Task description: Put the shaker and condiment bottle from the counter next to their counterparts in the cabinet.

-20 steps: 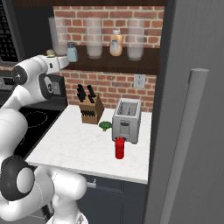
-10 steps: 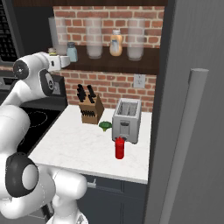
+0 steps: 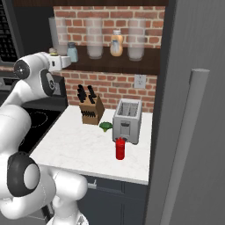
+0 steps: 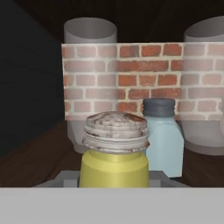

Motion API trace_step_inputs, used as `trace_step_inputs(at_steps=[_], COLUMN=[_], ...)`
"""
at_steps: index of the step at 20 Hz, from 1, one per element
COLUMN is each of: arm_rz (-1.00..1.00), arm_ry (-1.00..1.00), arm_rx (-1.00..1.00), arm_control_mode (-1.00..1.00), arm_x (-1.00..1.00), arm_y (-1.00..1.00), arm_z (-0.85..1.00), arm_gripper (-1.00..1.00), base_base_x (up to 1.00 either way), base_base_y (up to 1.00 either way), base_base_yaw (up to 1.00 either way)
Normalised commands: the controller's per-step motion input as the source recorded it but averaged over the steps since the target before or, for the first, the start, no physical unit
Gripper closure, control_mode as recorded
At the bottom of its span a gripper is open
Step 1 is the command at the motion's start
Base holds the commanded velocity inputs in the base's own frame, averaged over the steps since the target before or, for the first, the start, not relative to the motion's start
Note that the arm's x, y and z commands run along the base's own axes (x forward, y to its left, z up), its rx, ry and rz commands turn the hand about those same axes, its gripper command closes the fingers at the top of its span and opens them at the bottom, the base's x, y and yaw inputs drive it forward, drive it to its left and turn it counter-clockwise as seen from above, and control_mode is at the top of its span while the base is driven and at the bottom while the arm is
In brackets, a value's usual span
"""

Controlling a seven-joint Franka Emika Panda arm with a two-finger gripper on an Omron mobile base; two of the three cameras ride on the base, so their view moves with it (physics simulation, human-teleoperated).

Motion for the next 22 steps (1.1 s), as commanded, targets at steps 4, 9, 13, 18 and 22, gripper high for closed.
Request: trace_step_inputs(at_steps=[4,9,13,18,22], arm_rz=[0.00,0.00,0.00,0.00,0.00], arm_ry=[0.00,0.00,0.00,0.00,0.00], arm_rx=[0.00,0.00,0.00,0.00,0.00], arm_control_mode=[-1.00,-1.00,-1.00,-1.00,-1.00], arm_x=[0.16,0.19,0.15,0.11,0.07], arm_y=[0.00,-0.07,-0.11,-0.08,-0.01], arm_z=[-0.05,-0.01,-0.03,-0.07,-0.13], arm_gripper=[1.00,1.00,1.00,1.00,1.00], base_base_x=[0.00,0.00,0.00,0.00,0.00], base_base_y=[0.00,0.00,0.00,0.00,0.00], base_base_yaw=[0.00,0.00,0.00,0.00,0.00])
